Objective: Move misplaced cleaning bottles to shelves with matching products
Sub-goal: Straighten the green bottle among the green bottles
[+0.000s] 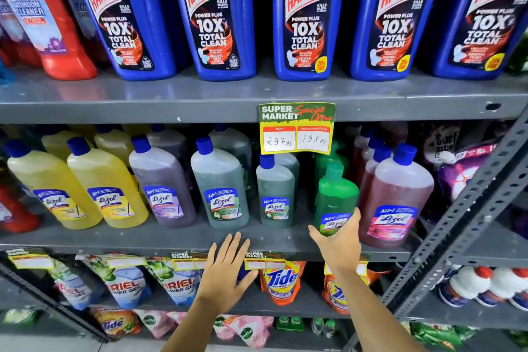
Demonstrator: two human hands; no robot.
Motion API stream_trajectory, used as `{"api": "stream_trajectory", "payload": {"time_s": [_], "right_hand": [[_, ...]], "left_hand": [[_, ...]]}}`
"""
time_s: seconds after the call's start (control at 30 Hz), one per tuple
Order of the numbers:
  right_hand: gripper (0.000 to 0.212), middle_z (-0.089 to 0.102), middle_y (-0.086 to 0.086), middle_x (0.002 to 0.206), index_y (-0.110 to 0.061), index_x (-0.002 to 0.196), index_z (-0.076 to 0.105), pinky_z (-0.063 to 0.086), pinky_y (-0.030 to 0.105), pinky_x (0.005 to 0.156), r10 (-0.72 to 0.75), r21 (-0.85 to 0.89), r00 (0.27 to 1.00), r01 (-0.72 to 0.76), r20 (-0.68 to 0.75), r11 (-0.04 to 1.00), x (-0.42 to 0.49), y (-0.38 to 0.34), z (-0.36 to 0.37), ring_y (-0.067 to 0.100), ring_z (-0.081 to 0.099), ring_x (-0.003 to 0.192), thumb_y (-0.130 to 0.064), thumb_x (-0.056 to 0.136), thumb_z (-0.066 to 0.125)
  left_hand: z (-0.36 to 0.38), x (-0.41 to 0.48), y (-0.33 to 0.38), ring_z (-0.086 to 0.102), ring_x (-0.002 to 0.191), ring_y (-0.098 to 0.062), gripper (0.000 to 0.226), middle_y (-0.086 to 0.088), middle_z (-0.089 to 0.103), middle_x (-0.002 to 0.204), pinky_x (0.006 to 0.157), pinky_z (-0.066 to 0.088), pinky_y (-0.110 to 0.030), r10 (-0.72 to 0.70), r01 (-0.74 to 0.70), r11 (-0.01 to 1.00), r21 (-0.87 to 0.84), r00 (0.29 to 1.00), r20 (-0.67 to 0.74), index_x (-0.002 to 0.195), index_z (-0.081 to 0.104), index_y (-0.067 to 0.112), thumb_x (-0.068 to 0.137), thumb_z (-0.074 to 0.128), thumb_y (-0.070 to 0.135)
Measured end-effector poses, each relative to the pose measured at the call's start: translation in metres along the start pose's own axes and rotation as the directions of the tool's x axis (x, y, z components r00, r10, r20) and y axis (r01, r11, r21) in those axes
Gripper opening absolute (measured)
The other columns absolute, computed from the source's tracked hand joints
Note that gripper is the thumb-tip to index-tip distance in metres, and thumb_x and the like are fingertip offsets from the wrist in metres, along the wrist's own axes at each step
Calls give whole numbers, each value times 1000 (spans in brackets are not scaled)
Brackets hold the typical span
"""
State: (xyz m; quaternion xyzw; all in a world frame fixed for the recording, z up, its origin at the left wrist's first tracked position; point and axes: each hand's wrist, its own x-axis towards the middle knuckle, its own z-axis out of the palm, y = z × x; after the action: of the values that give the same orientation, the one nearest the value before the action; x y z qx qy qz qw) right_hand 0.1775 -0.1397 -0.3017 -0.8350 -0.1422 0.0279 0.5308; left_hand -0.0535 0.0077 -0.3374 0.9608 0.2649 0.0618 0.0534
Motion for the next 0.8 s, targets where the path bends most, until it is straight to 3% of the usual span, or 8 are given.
{"api": "stream_trajectory", "payload": {"time_s": [0.13, 0.33, 0.43, 0.5, 0.6, 0.7, 0.8], "right_hand": [[109, 60, -1, 123, -30, 140, 21, 49, 34, 83, -24, 37, 999, 22, 45, 999, 11, -4, 3, 23, 63, 101, -41, 56, 90], [113, 56, 2, 128, -26, 144, 18, 52, 40, 90, -24, 18, 999, 23, 44, 1000, 13, 3, 8, 24, 62, 108, -46, 58, 89], [112, 48, 11, 139, -15, 149, 18, 46, 43, 102, -48, 43, 995, 44, 84, 998, 6, 6, 7, 30, 52, 125, -42, 65, 88], [118, 28, 18, 157, -6, 155, 7, 31, 45, 117, -80, -22, 991, 83, 107, 996, -13, 10, 5, 31, 29, 145, -45, 73, 82], [102, 14, 20, 163, -5, 156, 2, 18, 46, 121, -242, -142, 970, 237, -18, 961, -58, 13, -1, 31, 8, 152, -53, 87, 61], [82, 7, 10, 166, -8, 156, 7, 10, 41, 123, -472, -193, 875, 447, -109, 873, -83, -9, -7, 27, 2, 153, -51, 97, 42], [76, -1, 7, 167, -10, 157, 4, 2, 40, 123, -628, -242, 766, 589, -136, 771, -85, -68, -2, 31, 2, 153, -47, 99, 36]], "left_hand": [[2, -1, -2, -11, 149, -19, 73, 1, -6, 163, 118, -9, -43, -4, 2, 999, 54, 1000, 30, 155, 1, 28, 94, 14, 67], [0, -1, -2, -3, 149, -22, 74, -1, 6, 163, 117, -9, -42, 7, -7, 1000, 13, 1000, 2, 155, 11, 25, 94, 19, 67], [-1, 0, -1, -7, 149, -21, 78, 0, 1, 163, 119, -8, -44, 4, -5, 998, 67, 1000, 18, 155, 7, 26, 91, 8, 70], [-4, -2, -1, -4, 149, -24, 78, -3, 7, 163, 120, -3, -46, 20, -19, 997, 78, 1000, -9, 155, 14, 21, 93, 12, 69], [-11, -8, -2, 3, 149, -26, 73, -7, 14, 162, 117, 6, -46, 52, -47, 996, 71, 996, -75, 153, 23, 16, 97, 23, 64], [-29, -15, -10, 3, 150, -25, 69, -7, 13, 163, 117, 10, -49, 89, -80, 995, 61, 983, -164, 154, 20, 16, 100, 30, 58], [-64, -22, -33, 4, 150, -26, 67, -8, 14, 163, 117, 9, -51, 122, -107, 992, 73, 962, -245, 154, 19, 16, 100, 31, 55]]}}
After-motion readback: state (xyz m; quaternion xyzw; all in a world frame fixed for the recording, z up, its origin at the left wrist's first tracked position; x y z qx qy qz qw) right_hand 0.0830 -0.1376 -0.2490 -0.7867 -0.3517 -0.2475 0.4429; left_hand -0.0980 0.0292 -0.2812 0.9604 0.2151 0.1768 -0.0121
